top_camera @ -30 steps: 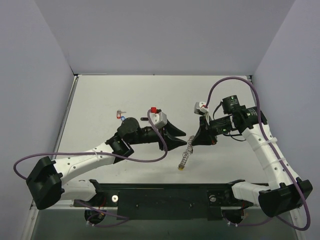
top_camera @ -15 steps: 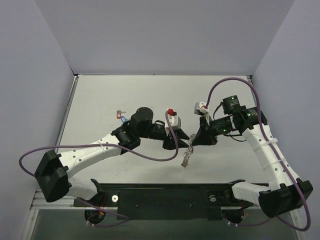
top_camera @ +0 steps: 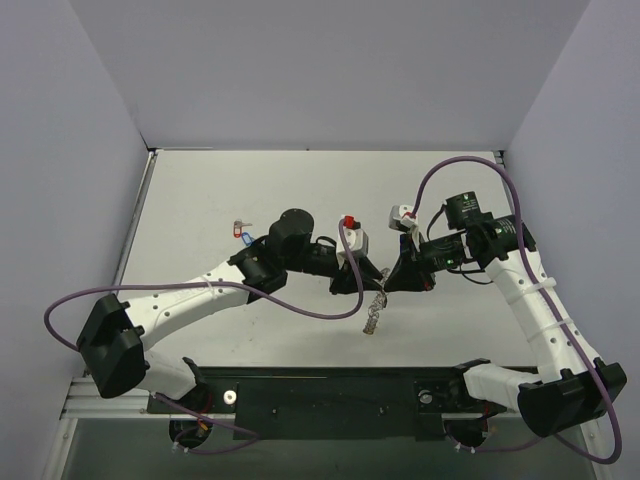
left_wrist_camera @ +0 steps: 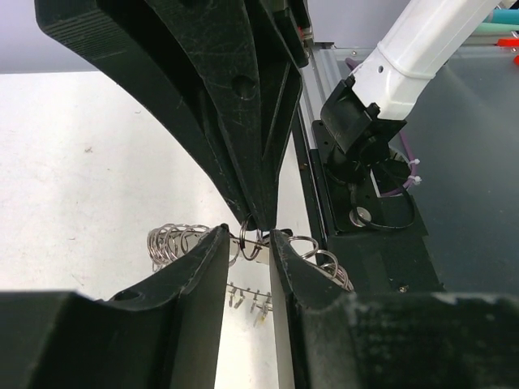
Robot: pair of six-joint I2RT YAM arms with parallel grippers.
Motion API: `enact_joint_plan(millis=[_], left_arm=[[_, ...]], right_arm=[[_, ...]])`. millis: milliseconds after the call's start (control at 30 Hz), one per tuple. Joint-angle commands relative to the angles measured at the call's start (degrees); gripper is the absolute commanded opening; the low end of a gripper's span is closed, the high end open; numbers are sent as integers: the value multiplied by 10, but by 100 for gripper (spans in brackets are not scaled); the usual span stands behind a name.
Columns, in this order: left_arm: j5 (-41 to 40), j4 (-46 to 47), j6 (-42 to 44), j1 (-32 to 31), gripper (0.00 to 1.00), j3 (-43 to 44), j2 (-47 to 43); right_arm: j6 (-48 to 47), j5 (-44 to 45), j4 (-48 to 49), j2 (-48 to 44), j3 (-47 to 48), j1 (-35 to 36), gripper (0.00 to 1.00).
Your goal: Put the keys on the keyring
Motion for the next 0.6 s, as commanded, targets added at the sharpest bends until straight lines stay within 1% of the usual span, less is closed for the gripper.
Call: enact_joint_plan(millis=[0, 167, 567], left_arm=[[16, 0, 10, 1, 34, 30, 6], [22, -9, 11, 1, 25, 37, 10], [27, -10, 9, -4, 24, 43, 11]], right_arm=[[-5, -23, -6, -12, -1, 3, 0], [-6, -24, -6, -13, -1, 3, 0], [-5, -24, -6, -13, 0, 3, 0]])
